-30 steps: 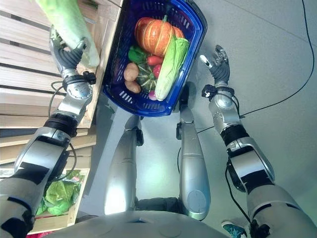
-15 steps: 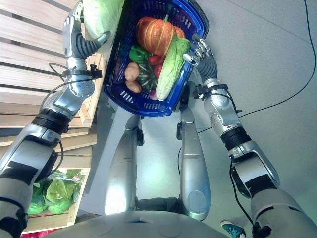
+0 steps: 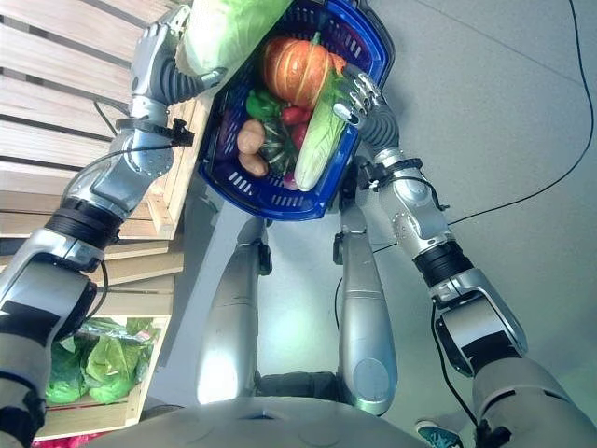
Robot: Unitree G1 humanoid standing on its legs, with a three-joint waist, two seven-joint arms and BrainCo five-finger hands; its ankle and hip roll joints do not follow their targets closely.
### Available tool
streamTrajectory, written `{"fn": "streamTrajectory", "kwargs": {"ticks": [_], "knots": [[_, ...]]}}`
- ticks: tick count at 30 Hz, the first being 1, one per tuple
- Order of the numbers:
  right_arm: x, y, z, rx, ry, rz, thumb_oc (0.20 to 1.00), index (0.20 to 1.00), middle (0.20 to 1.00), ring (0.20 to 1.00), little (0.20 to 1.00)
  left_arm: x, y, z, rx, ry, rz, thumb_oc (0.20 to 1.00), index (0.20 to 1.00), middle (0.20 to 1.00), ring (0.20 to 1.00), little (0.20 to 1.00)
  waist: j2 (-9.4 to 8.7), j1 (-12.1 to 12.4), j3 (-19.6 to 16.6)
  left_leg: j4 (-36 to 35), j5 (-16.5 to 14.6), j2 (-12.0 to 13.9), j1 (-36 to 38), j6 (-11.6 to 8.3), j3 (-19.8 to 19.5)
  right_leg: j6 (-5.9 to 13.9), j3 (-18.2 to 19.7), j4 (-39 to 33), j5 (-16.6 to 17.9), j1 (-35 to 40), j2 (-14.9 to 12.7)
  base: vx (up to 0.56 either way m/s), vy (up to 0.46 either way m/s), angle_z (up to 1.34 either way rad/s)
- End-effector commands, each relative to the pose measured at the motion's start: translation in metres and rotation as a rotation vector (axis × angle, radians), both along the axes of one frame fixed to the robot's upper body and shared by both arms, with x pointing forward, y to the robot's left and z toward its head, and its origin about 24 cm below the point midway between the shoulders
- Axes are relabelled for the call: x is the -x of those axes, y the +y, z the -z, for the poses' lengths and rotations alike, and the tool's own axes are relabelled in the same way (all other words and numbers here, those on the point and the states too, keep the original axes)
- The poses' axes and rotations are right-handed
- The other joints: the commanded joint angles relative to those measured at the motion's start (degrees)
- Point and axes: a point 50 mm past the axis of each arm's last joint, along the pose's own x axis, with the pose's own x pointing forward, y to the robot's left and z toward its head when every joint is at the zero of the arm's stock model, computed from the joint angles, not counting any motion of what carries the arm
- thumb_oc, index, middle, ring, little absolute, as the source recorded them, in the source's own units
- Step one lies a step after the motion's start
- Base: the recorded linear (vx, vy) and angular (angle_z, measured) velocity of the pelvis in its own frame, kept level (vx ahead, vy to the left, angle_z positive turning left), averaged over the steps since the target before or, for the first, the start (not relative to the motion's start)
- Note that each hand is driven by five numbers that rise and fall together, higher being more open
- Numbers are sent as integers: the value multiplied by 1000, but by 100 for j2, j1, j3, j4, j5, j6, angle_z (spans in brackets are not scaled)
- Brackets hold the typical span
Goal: Pick up fruits and vegetables into the basket
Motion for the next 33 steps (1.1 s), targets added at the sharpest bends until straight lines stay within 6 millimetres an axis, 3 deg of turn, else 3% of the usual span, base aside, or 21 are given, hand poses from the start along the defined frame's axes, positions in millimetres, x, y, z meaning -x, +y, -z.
{"fn": "streamTrajectory", "kwargs": {"ticks": [1,19,29,33], "knots": [[15,15,-13,-16,-91,-111,1000,1000,1000,1000,1000,16,-52,20,-30,83,261,200,200,200,200,200,10,-14,-205,-121,38,-246,-120,33,209,363,-361,188,-446,282,229,0,0,0],[27,33,-33,-58,-179,-182,1000,1000,1000,1000,1000,22,-73,27,-84,162,336,200,200,200,200,200,-70,14,-205,-166,38,-239,-100,45,187,417,-375,111,-365,303,217,-1,-6,1],[24,24,-29,-74,-160,-116,1000,1000,1000,1000,1000,24,-63,21,63,107,311,200,200,200,200,200,-77,47,-205,-185,44,-240,-97,46,164,419,-383,97,-359,305,215,0,0,0],[25,21,-26,-85,-160,-97,1000,1000,1000,1000,1000,31,-58,14,166,-8,322,200,200,200,200,200,-76,65,-205,-167,34,-253,-114,54,146,409,-387,92,-370,301,209,0,0,0]]}}
